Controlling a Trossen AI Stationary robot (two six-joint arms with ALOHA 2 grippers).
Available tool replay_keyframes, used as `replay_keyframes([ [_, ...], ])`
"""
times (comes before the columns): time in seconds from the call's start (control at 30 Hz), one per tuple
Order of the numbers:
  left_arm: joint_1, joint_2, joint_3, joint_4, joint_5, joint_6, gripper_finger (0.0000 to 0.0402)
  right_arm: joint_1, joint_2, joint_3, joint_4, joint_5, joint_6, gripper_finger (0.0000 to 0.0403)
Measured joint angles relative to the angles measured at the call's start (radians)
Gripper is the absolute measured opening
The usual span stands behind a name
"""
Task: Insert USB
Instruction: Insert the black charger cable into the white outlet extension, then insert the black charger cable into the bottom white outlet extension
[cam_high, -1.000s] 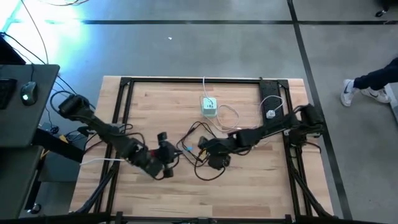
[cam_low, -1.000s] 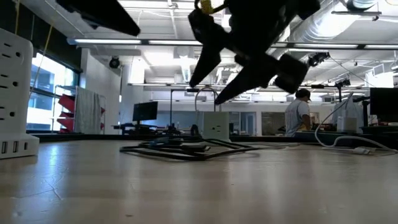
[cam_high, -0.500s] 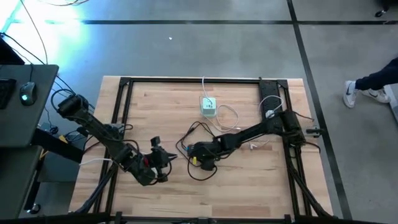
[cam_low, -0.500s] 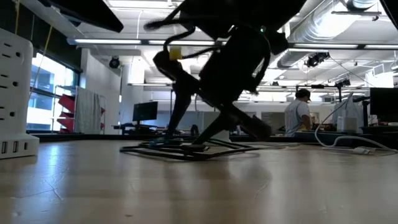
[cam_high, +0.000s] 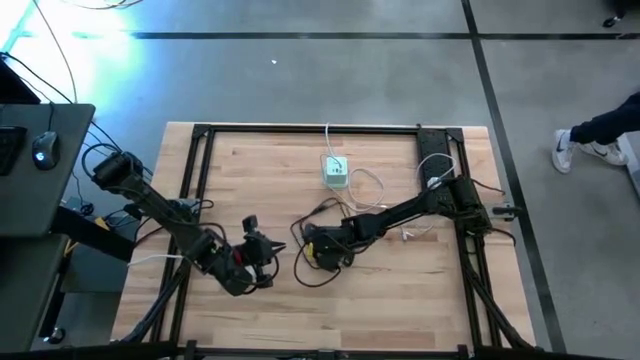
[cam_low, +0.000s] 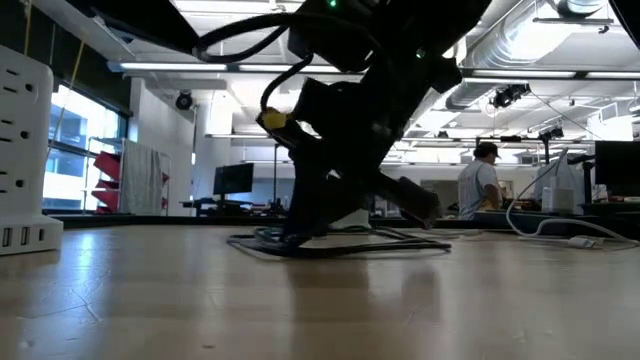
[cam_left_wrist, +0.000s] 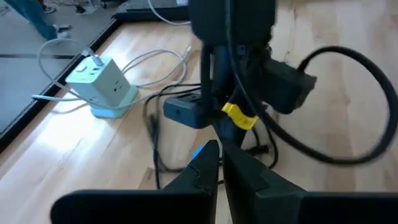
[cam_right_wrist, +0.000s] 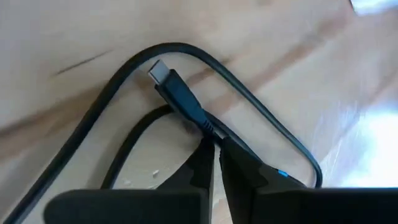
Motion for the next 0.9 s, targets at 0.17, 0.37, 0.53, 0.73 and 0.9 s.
replay_keyframes([
  [0.17, 0.023, 0.000, 0.000, -0.066, 0.007, -0.007, 0.0000, -0.004, -0.068, 0.020, -0.081, 0.021, 0.150, 0.0000],
  [0.37, 0.047, 0.002, 0.000, -0.080, 0.046, 0.037, 0.0000, -0.032, -0.077, 0.045, -0.095, -0.286, 0.366, 0.0000],
  [0.53, 0.048, 0.006, 0.000, -0.077, 0.084, 0.045, 0.0000, -0.042, -0.052, 0.046, 0.007, -0.355, 0.595, 0.0000],
  [0.73, 0.051, 0.045, 0.000, -0.034, 0.251, 0.103, 0.0000, -0.042, -0.054, 0.046, -0.004, -0.349, 0.749, 0.0000],
  [0.9, 0.051, 0.104, 0.000, 0.003, 0.302, 0.113, 0.0005, -0.023, -0.053, 0.046, -0.091, -0.341, 0.472, 0.0000],
])
